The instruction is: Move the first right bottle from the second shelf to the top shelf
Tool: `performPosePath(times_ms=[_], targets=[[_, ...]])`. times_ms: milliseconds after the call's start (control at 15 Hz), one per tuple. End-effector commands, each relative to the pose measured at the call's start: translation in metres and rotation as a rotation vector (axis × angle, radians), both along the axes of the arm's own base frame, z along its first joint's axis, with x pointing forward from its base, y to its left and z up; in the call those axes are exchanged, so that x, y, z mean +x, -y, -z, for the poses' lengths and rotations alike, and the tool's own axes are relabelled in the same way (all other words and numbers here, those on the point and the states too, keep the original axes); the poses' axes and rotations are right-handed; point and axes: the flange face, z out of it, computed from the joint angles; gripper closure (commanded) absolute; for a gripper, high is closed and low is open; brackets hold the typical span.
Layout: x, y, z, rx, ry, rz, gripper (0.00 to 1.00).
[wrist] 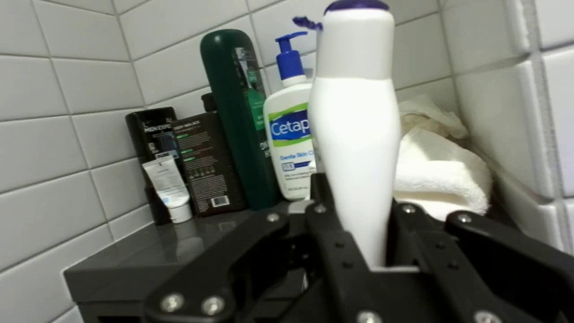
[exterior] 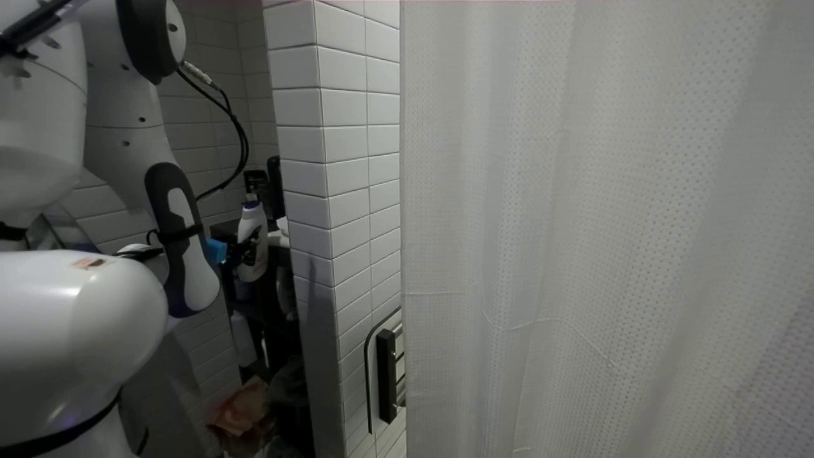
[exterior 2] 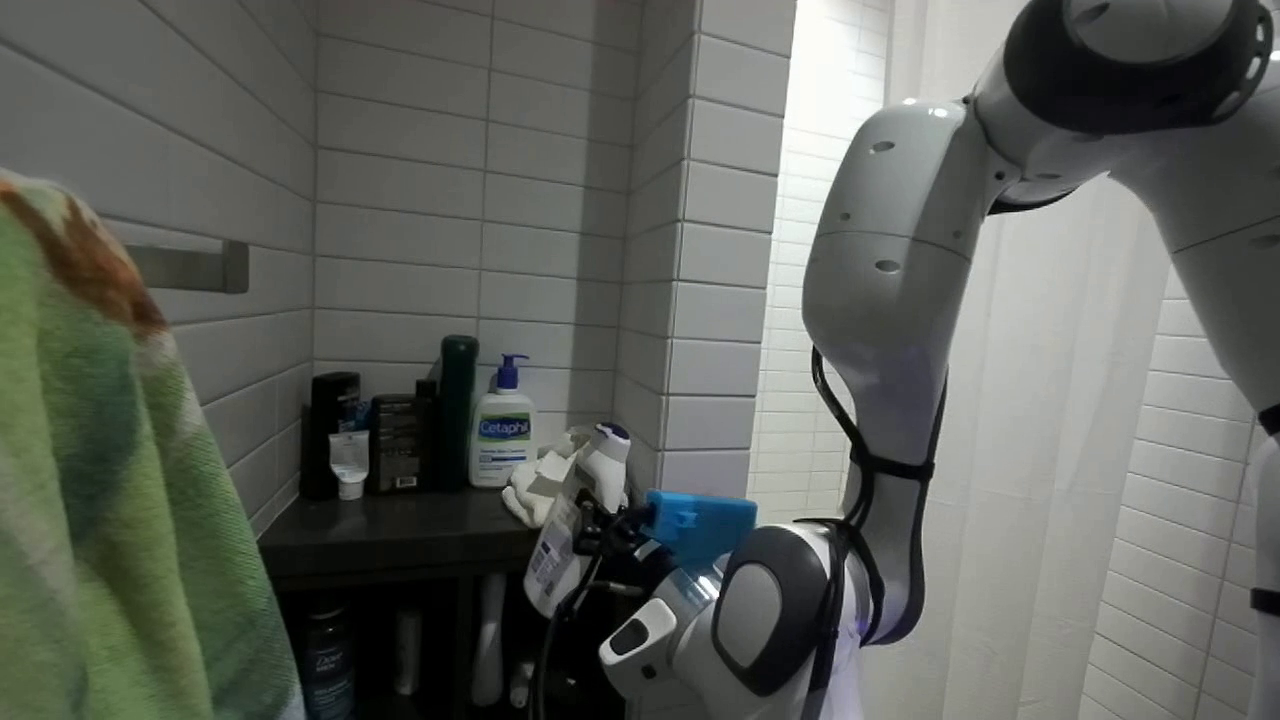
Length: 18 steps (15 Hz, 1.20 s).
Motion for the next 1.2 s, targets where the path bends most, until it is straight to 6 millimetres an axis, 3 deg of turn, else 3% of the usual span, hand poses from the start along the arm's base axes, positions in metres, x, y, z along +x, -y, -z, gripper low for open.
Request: performPosePath(times_ms=[0,267,533,1133], targets=[[-0.009,-0.029,-0.034,0.027,-0.009,-0.093,0.94],[-0.001,-0.058,-0.069,0.046,0.031,-0.108,0.94],[0.027,-0.07,-0.099,0.047,0.093,-0.059,0.94],[0.102,-0.083,-0.128,-0.052,0.125,0.044,0.94]])
